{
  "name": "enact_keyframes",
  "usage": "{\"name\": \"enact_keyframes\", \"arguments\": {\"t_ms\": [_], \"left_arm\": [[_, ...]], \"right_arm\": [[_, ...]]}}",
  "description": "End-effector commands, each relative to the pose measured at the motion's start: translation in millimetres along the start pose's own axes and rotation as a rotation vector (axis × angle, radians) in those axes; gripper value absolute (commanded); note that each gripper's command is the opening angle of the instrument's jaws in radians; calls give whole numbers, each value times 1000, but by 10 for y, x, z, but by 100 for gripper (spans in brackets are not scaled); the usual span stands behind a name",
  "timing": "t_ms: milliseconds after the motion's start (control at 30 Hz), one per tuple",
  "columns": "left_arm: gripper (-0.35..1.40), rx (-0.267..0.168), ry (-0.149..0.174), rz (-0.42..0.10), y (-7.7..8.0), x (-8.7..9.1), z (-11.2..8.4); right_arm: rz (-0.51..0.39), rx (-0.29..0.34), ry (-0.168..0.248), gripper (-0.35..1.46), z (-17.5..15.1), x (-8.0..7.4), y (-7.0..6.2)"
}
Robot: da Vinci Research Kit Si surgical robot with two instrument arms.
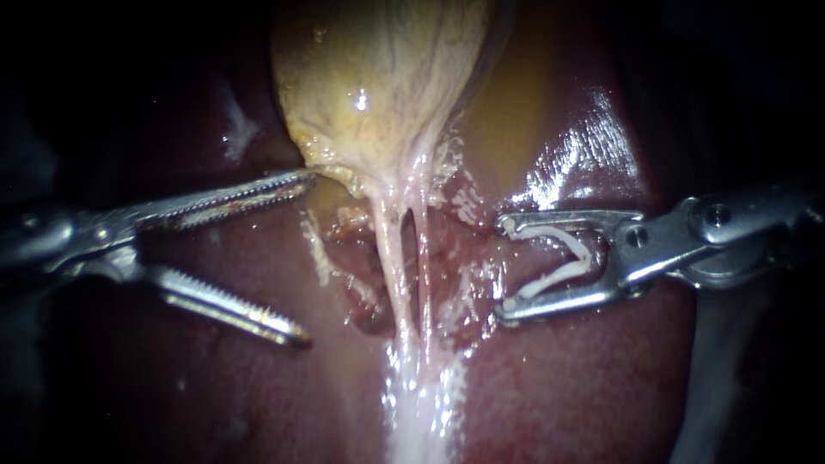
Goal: Grabbing gallbladder
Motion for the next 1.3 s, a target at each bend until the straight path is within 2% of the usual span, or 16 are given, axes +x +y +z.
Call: {"name": "enact_keyframes", "arguments": {"t_ms": [33,100,233,300,467,533,567,633,733,933,1167,1300], "left_arm": [[98,-1,1,0,0,1,0],[96,-1,1,0,0,1,-1],[86,1,-4,-112,0,0,-3],[81,7,-7,-212,-1,-1,-4],[56,12,-19,-352,-8,-8,-4],[42,15,-28,-432,-12,-13,-5],[35,17,-34,-454,-14,-16,-5],[30,27,-50,-521,-18,-23,-6],[29,55,-62,-547,-26,-31,-6],[29,95,-54,-595,-45,-40,-3],[29,118,-57,-606,-63,-46,3],[25,123,-56,-610,-65,-44,10]], "right_arm": [[0,0,0,50,0,0,0],[0,0,0,50,0,0,0],[0,0,0,50,0,0,0],[0,0,0,50,0,0,0],[0,0,0,50,0,0,0],[0,0,0,50,0,0,0],[0,0,0,50,0,1,0],[0,0,0,50,0,1,-1],[0,0,0,50,0,1,-1],[1,0,0,50,0,1,-1],[0,0,0,50,0,1,-1],[0,0,0,50,0,1,-1]]}}
